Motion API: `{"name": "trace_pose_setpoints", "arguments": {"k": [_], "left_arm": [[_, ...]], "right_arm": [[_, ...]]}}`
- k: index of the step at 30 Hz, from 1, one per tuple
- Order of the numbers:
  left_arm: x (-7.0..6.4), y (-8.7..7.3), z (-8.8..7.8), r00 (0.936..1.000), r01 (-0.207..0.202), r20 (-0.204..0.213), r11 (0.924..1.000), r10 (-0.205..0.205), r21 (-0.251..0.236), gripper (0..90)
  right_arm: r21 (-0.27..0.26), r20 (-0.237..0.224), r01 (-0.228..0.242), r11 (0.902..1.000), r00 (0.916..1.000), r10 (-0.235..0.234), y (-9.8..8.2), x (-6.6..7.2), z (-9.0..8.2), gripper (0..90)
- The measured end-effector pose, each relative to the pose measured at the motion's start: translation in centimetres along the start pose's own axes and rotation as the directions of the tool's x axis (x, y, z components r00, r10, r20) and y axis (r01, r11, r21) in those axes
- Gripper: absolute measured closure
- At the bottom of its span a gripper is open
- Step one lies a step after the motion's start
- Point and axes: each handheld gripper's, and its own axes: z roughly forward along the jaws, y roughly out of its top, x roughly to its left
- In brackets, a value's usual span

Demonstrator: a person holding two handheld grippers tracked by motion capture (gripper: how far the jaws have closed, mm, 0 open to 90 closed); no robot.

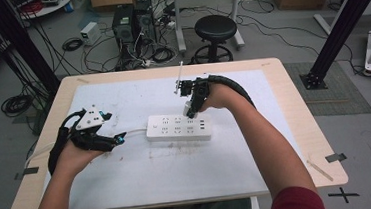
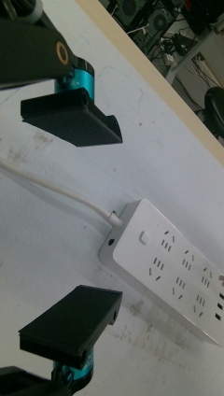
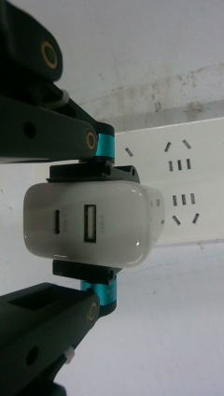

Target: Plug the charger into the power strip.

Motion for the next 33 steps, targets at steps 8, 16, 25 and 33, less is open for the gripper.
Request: {"name": "trace_pose_setpoints", "arguments": {"k": [8,16,25,33], "left_arm": [[0.0,-0.3,0.3,1.0000,0.002,0.002,1.0000,-0.002,0.004,20.7],[-0.1,-0.4,0.4,1.0000,0.001,0.005,1.0000,-0.001,0.005,20.7],[-0.2,-0.5,0.4,1.0000,0.003,0.004,1.0000,-0.003,0.004,20.7],[-0.5,-0.2,0.8,1.0000,0.001,0.007,1.0000,0.000,-0.002,20.7]], "right_arm": [[0.059,-0.013,0.015,0.9981,0.9998,-0.014,0.4,0.0,1.2,63.4],[0.074,-0.007,0.023,0.9970,0.9997,-0.023,0.7,0.1,1.7,63.4],[0.100,0.008,0.055,0.9935,0.9984,-0.056,1.0,0.4,2.2,63.5],[0.095,0.004,0.052,0.9941,0.9986,-0.053,1.1,0.4,2.4,63.7]]}}
